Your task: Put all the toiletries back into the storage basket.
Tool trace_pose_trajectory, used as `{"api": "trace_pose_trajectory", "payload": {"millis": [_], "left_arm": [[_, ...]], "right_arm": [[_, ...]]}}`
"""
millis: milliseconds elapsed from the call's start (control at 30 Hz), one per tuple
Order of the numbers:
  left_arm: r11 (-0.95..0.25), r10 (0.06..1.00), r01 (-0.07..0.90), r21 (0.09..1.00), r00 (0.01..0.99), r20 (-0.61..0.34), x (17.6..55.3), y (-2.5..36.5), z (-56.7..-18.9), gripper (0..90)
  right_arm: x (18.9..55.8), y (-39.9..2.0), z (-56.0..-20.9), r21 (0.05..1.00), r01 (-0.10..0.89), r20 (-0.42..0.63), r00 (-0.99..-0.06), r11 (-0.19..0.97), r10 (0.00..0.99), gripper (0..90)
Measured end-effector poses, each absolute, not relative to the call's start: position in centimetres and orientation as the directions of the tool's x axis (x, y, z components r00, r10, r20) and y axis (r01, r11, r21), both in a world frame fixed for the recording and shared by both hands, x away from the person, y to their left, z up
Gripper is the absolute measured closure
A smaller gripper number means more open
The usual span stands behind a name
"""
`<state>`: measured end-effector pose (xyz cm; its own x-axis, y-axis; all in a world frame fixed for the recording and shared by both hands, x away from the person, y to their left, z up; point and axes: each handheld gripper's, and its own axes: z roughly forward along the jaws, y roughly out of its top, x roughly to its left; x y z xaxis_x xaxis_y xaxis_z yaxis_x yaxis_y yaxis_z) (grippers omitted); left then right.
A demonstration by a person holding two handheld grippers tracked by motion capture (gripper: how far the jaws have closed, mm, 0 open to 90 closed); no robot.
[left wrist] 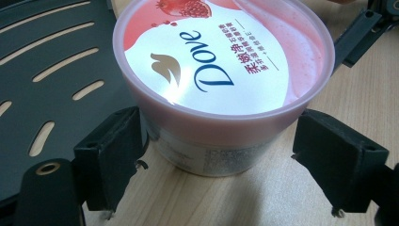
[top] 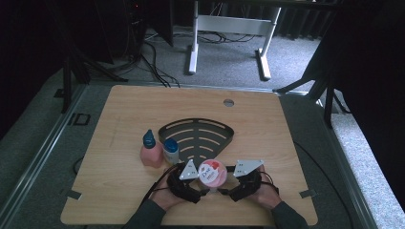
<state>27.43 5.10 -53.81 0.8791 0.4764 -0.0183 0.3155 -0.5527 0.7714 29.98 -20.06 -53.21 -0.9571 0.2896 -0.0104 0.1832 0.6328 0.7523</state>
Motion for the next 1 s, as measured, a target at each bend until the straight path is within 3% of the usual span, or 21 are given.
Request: {"api": "trace_pose_trajectory", "payload": {"millis": [1000], "left_arm": [[-0.575,0.487,0.269,0.773,0.871,0.059,27.7,3.0,-52.5,15.3]], "right_arm": [[30.4,-21.5,-52.2,0.759,0.177,-0.037,-0.949,0.626,0.313,16.1]]}}
